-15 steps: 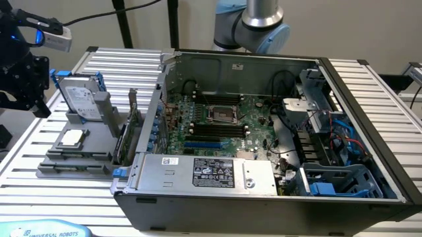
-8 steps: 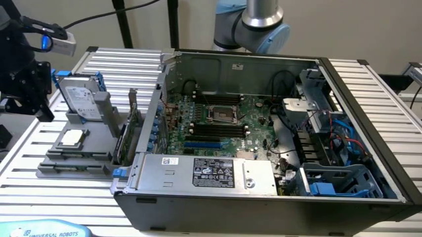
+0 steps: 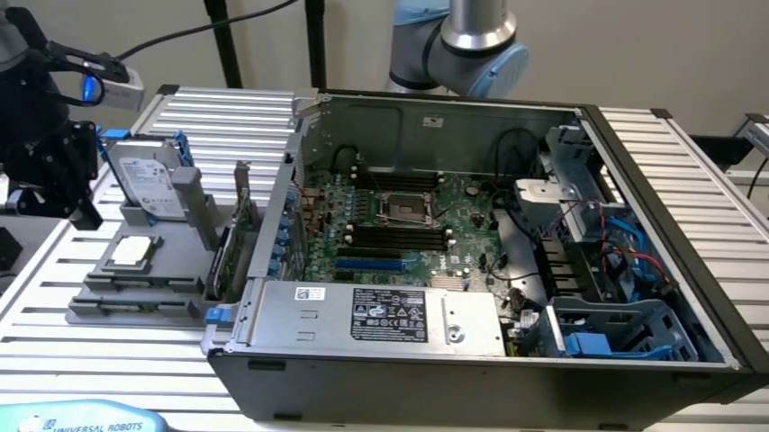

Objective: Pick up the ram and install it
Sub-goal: 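Pick up the ram and move it above insertion slot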

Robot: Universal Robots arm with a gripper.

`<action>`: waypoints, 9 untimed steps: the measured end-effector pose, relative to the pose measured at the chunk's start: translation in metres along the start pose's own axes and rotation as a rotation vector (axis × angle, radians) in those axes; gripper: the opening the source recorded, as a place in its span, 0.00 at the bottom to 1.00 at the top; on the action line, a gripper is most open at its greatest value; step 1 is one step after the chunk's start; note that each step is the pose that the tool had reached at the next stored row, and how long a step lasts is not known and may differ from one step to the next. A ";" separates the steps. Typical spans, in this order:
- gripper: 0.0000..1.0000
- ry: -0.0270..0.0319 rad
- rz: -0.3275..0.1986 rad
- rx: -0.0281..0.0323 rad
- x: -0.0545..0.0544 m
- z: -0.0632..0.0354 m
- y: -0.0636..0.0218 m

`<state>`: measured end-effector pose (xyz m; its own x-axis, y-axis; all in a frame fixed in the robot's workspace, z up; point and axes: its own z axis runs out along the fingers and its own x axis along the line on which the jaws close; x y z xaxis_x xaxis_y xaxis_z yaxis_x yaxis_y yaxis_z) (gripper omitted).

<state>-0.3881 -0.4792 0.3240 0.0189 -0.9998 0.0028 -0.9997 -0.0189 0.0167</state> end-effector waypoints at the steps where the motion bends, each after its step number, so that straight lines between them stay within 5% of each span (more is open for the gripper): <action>1: 0.11 -0.0001 0.000 -0.0008 0.000 0.0005 0.0000; 7: 0.11 -0.0003 0.000 -0.0047 0.005 0.0038 -0.0001; 9: 0.18 -0.0003 0.000 -0.0048 0.006 0.0054 -0.0002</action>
<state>-0.3878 -0.4856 0.3187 0.0188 -0.9998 0.0026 -0.9996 -0.0187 0.0215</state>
